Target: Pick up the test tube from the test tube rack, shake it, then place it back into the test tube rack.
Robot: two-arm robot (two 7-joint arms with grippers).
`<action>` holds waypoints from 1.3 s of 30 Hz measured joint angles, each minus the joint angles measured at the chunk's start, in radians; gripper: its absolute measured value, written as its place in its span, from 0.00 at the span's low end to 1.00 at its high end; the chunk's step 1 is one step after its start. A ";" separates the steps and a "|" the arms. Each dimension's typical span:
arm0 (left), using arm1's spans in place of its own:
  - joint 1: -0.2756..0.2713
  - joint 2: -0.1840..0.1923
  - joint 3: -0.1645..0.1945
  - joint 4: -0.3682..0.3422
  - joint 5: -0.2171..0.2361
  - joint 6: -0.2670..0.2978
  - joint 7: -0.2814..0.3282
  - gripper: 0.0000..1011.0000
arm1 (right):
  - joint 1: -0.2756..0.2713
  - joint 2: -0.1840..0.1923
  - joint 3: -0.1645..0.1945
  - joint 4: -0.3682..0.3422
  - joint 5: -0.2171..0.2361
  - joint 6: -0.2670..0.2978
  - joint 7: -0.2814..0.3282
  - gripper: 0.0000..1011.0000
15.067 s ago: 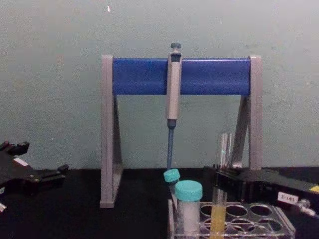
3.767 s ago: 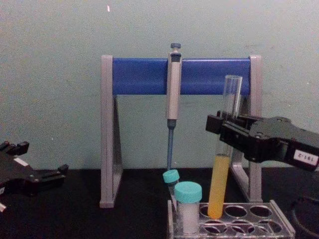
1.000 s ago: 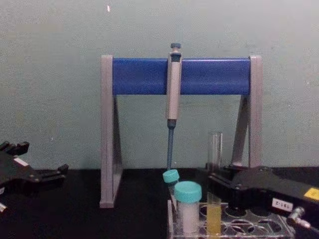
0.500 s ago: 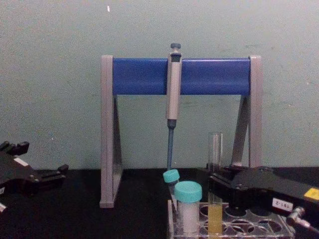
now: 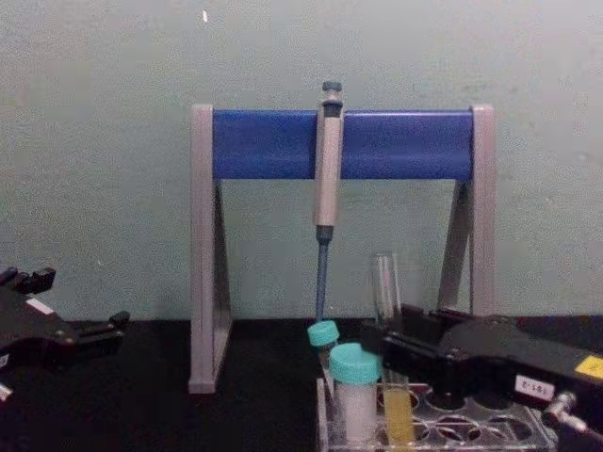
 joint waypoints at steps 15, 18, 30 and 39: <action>0.000 0.000 0.000 0.000 0.000 0.000 0.000 0.99 | 0.000 0.000 0.000 -0.001 0.000 -0.001 0.001 0.93; 0.000 0.000 0.000 0.000 0.000 0.000 0.000 0.99 | 0.000 0.000 0.000 -0.001 0.001 -0.001 0.002 0.99; 0.000 0.000 0.000 0.000 0.000 0.000 0.000 0.99 | 0.000 0.002 0.001 -0.007 0.003 -0.007 0.006 0.99; 0.000 0.000 0.000 0.000 0.000 0.000 0.000 0.99 | -0.015 0.025 0.031 -0.088 0.014 -0.052 0.015 0.99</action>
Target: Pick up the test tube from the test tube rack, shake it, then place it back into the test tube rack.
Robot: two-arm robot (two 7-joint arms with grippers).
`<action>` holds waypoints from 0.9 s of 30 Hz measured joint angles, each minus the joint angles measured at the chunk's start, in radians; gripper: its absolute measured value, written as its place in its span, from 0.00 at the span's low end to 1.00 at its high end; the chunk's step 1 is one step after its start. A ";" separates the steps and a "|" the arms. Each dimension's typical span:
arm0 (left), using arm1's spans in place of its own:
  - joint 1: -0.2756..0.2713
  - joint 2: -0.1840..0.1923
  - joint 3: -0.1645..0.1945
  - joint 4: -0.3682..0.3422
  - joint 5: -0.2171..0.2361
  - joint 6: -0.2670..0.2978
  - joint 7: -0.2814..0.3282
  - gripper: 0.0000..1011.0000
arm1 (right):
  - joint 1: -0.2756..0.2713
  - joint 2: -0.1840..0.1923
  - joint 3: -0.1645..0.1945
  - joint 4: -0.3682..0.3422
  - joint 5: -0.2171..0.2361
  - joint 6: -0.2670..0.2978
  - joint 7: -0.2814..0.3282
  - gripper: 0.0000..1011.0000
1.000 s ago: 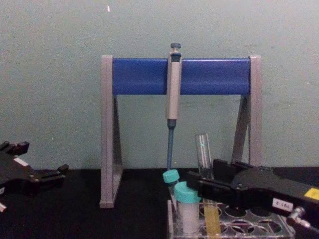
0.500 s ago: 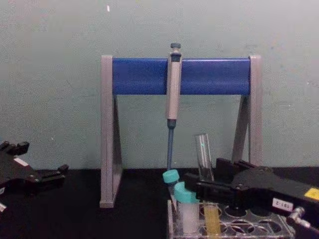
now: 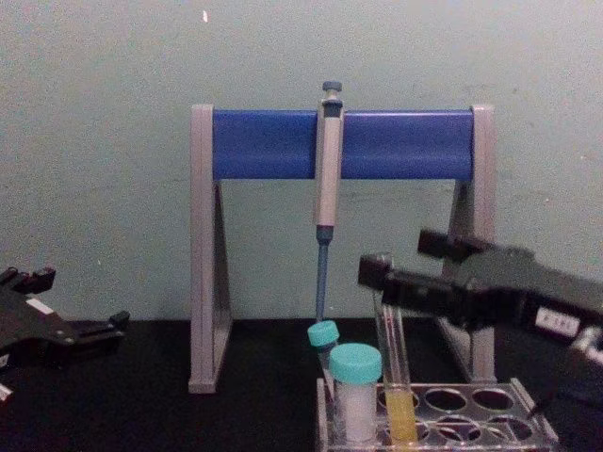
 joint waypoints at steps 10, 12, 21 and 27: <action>0.000 0.000 0.000 0.000 0.000 0.000 0.000 0.99 | -0.064 0.005 0.085 -0.098 -0.026 -0.083 -0.098 0.99; 0.000 0.000 0.000 0.000 0.000 0.000 0.000 0.99 | -0.078 -0.001 0.103 -0.108 -0.043 -0.094 -0.130 0.99; 0.000 0.000 0.000 0.000 0.000 0.000 0.000 0.99 | -0.143 -0.054 0.185 -0.111 -0.194 -0.084 -0.368 0.99; 0.000 0.000 0.000 0.000 0.000 0.000 0.000 0.99 | -0.159 -0.086 0.208 -0.069 -0.260 -0.023 -0.458 0.99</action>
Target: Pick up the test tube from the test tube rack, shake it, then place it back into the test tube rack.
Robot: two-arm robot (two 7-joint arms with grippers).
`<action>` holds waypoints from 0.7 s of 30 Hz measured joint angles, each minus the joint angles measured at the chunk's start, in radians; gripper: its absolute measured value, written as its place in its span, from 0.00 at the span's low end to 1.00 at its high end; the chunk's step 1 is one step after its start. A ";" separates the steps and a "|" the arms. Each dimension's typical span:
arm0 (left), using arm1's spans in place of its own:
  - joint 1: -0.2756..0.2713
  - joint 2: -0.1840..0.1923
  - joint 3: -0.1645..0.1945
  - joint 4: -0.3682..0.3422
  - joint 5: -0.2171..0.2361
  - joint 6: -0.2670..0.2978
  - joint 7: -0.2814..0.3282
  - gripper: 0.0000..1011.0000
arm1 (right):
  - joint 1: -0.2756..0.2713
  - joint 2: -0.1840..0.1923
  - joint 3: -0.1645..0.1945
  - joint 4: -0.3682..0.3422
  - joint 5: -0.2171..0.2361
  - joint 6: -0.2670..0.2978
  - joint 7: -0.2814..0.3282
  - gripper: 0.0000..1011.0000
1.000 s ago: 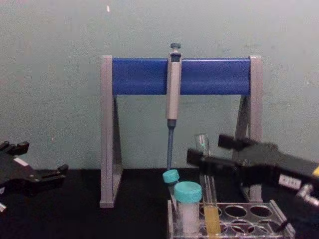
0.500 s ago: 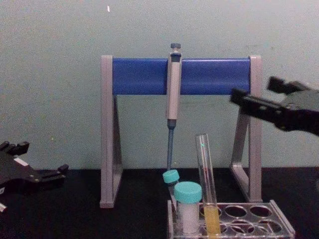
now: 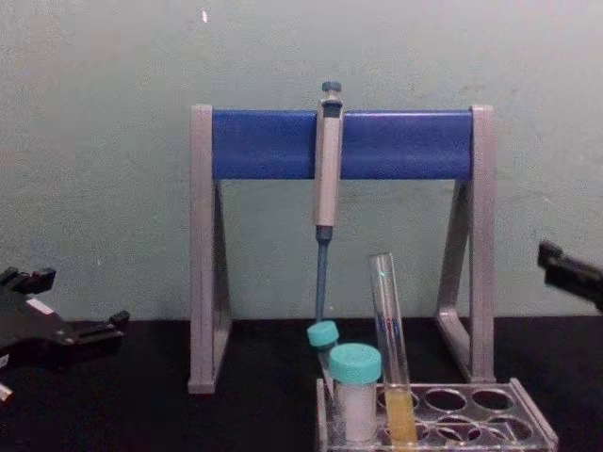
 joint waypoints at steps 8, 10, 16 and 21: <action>0.000 0.000 0.000 0.000 0.000 0.000 0.000 0.99 | 0.000 -0.034 0.012 0.071 -0.013 0.055 -0.012 0.99; 0.000 0.000 0.000 0.000 0.000 0.000 0.000 0.99 | 0.002 -0.044 0.016 0.093 -0.015 0.066 -0.012 0.99; 0.000 0.000 0.000 0.000 0.000 0.000 0.000 0.99 | 0.008 -0.067 0.026 0.144 -0.019 0.088 -0.007 0.99; 0.000 0.000 0.000 0.000 0.000 0.000 0.000 0.99 | 0.013 -0.080 0.030 0.175 -0.025 0.098 0.010 0.99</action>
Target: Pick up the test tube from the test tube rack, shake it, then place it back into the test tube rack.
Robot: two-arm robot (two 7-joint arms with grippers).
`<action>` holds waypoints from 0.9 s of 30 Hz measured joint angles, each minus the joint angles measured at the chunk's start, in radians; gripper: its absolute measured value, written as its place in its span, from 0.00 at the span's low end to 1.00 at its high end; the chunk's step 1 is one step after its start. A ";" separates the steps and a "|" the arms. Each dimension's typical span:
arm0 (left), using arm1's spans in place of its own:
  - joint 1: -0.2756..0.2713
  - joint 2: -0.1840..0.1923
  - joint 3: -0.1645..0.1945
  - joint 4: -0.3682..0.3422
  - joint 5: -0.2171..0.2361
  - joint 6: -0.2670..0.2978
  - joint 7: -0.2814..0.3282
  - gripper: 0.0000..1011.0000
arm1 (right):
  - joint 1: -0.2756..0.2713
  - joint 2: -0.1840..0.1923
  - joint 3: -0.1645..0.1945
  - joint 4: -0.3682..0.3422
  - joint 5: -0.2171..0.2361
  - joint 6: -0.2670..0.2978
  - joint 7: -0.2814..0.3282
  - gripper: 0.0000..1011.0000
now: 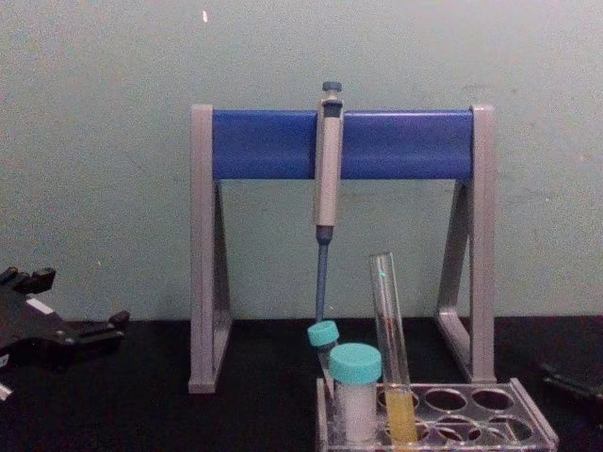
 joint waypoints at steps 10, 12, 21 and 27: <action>0.000 0.000 0.000 0.000 0.000 0.000 0.000 0.99 | 0.012 -0.023 0.011 0.042 -0.021 0.014 0.020 0.99; 0.000 0.000 0.000 0.000 0.000 0.000 0.000 0.99 | 0.014 -0.026 0.014 0.047 -0.022 0.015 0.024 0.99; 0.000 0.000 0.000 0.000 0.000 0.000 0.000 0.99 | 0.015 -0.028 0.015 0.051 -0.024 0.017 0.025 0.99; 0.000 0.000 0.000 0.000 0.000 0.000 0.000 0.99 | 0.014 -0.027 0.014 0.049 -0.024 0.017 0.025 0.99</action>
